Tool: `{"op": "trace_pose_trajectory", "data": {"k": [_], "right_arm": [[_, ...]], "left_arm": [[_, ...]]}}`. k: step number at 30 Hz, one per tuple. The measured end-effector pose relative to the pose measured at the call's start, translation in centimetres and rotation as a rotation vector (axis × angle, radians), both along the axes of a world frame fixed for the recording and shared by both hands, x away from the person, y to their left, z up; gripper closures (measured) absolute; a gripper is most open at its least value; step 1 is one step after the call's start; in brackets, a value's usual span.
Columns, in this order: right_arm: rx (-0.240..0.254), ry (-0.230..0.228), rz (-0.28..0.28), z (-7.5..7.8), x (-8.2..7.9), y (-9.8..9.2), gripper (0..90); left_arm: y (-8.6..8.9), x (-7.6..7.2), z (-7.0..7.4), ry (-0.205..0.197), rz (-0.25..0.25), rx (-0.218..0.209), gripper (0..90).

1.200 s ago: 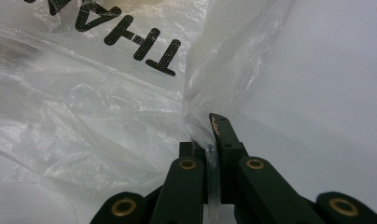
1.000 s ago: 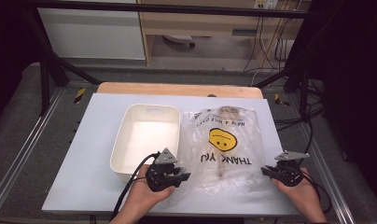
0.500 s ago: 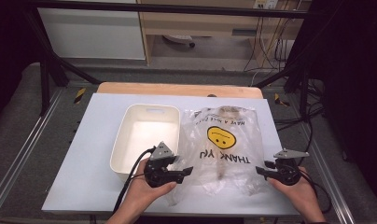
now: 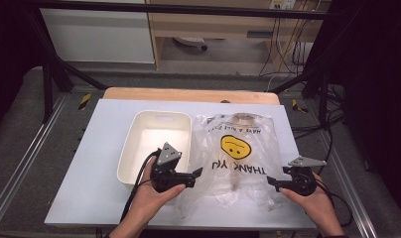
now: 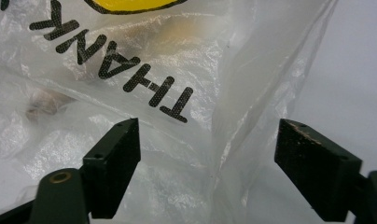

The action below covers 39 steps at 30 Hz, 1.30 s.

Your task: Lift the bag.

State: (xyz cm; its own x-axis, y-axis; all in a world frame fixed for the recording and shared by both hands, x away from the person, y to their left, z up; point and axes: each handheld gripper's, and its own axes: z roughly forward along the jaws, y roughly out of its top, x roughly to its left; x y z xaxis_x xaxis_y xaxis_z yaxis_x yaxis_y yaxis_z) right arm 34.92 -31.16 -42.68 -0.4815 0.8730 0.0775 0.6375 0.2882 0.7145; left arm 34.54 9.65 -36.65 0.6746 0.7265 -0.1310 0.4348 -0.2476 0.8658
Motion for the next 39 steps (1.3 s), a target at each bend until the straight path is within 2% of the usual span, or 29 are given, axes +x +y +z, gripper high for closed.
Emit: {"op": "trace_pose_trajectory", "data": {"k": [5, 8, 14, 17, 20, 28, 34, 39], "right_arm": [[0.024, -0.025, -0.016, 0.4, 0.0, 0.1, 11.6], [0.054, -0.050, -0.030, 0.7, 0.1, 0.1, 7.1], [0.092, -0.112, -0.045, 1.7, 0.1, 0.4, 3.6], [0.097, -0.148, -0.041, 2.1, 0.1, 0.7, 5.6], [0.129, -0.158, -0.020, 2.5, 0.2, 1.0, 6.9], [0.126, -0.241, -0.030, 3.1, 0.5, 1.8, 5.9], [0.131, -0.257, -0.028, 3.5, 0.7, 2.0, 5.1], [0.133, -0.253, -0.035, 3.6, 0.8, 2.0, 4.4]], "left_arm": [[0.7, 0.3, 0.9, -0.017, 0.009, -0.017, 11.0], [1.4, 0.5, 1.3, -0.035, 0.012, -0.019, 8.5], [3.5, 1.0, 1.7, -0.033, 0.055, -0.035, 8.5], [4.7, 1.1, 2.1, -0.046, 0.068, -0.034, 8.0], [5.7, 1.2, 2.3, -0.055, 0.079, -0.042, 7.5], [8.7, 1.6, 2.9, -0.053, 0.124, -0.083, 7.0], [10.9, 1.6, 3.3, -0.068, 0.154, -0.088, 6.9], [12.7, 1.4, 3.3, -0.064, 0.181, -0.091, 6.4]]}}
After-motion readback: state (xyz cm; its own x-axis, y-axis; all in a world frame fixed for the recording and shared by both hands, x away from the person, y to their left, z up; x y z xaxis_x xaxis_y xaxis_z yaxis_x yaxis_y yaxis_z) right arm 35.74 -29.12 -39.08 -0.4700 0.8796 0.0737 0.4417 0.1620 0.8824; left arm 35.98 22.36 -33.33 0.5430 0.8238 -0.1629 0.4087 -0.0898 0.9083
